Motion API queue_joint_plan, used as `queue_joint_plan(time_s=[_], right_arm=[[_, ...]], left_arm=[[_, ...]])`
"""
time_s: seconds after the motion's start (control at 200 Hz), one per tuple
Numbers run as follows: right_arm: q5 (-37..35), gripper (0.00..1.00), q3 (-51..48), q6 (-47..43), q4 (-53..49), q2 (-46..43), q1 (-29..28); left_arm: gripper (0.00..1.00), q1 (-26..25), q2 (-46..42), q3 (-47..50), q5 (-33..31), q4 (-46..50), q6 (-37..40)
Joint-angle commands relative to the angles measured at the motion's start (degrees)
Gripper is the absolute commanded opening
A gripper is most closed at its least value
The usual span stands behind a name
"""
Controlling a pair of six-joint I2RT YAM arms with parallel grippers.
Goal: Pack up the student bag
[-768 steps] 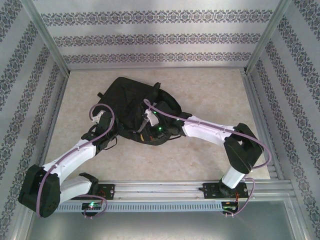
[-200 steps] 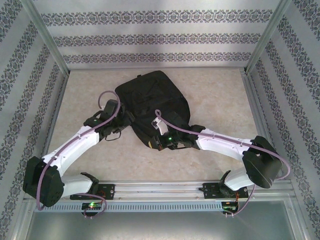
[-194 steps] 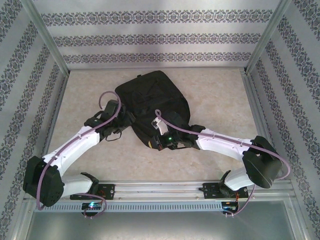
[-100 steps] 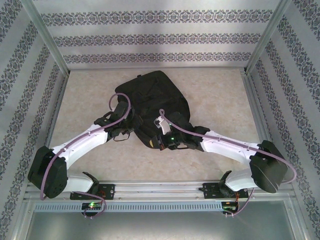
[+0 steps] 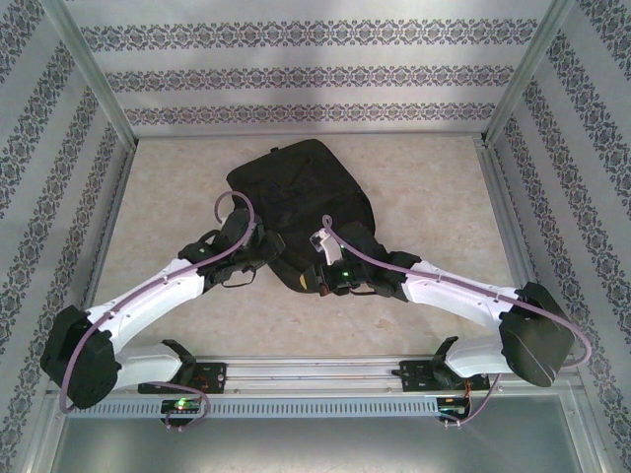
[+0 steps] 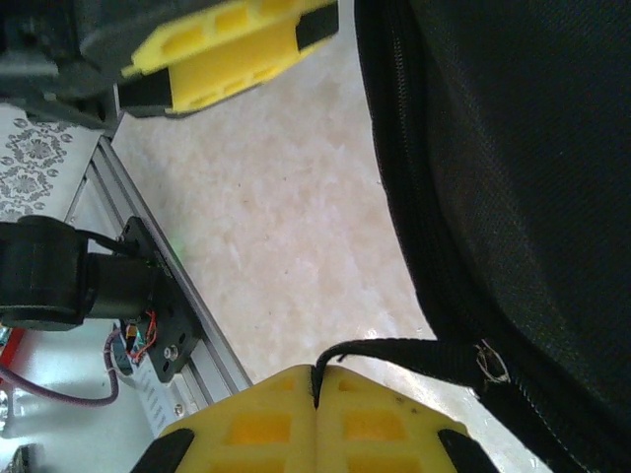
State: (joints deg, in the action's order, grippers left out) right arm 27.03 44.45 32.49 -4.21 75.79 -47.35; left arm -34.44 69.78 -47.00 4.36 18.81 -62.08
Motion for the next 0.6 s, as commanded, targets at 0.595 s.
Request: queue_joint_plan(time_s=[0.595], right_arm=[[0.9,0.0,-3.2,1.6,2.8,-1.0,0.9]], left_arm=[[0.42,-2.2,2.1,1.5,-2.4,-2.4,0.1]])
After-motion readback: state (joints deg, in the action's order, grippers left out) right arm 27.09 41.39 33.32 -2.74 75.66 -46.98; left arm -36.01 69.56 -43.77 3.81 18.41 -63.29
